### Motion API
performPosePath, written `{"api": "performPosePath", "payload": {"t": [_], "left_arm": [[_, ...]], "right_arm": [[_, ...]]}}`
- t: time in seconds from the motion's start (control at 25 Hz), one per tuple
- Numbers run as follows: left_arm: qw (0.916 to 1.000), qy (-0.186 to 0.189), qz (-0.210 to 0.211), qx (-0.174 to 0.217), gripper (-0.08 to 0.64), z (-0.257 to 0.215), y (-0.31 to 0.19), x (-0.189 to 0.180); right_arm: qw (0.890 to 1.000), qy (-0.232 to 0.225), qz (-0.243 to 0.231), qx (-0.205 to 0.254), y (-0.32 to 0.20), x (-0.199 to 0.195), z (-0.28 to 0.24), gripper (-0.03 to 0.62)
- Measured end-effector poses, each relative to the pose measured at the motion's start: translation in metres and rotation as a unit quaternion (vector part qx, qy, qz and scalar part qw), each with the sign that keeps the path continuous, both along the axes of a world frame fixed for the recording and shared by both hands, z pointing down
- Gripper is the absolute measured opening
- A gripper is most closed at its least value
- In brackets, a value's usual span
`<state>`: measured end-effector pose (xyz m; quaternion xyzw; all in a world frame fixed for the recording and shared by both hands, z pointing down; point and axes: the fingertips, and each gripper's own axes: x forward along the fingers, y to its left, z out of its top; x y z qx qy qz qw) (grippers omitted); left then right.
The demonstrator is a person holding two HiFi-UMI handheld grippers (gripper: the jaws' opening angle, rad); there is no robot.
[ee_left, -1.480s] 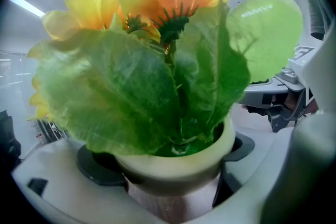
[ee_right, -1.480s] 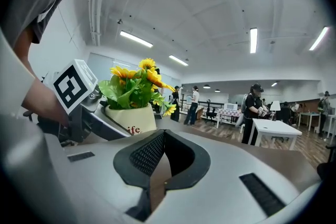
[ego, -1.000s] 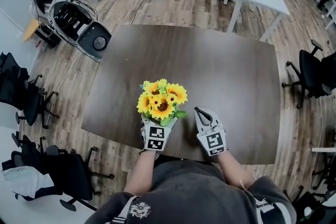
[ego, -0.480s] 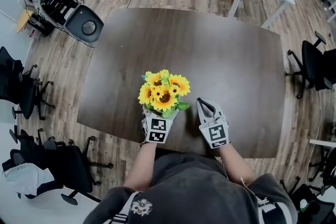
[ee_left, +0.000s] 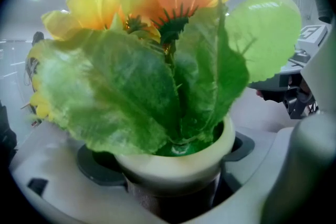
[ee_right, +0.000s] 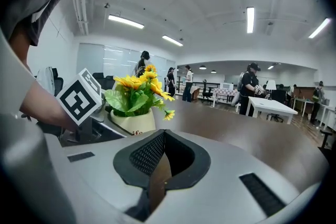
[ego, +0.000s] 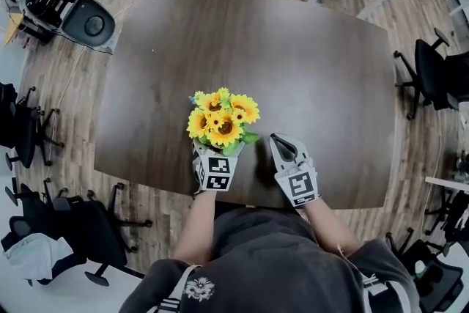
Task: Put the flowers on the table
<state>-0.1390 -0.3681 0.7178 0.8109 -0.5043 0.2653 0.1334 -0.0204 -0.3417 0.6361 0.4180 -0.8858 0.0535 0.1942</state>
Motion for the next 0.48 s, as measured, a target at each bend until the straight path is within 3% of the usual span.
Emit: {"api": "performPosePath", "payload": {"t": [0.24,0.48], "left_arm": [[0.9997,-0.008,-0.009,-0.021,0.542,0.019,0.003,0.000],[0.9995,-0.027,-0.006,-0.013,0.541,0.017,0.001,-0.002]], "right_arm": [[1.000,0.006,0.001,-0.006,0.002,0.002,0.006,0.023],[1.000,0.002,0.001,-0.005,0.000,-0.004,0.005,0.023]]}}
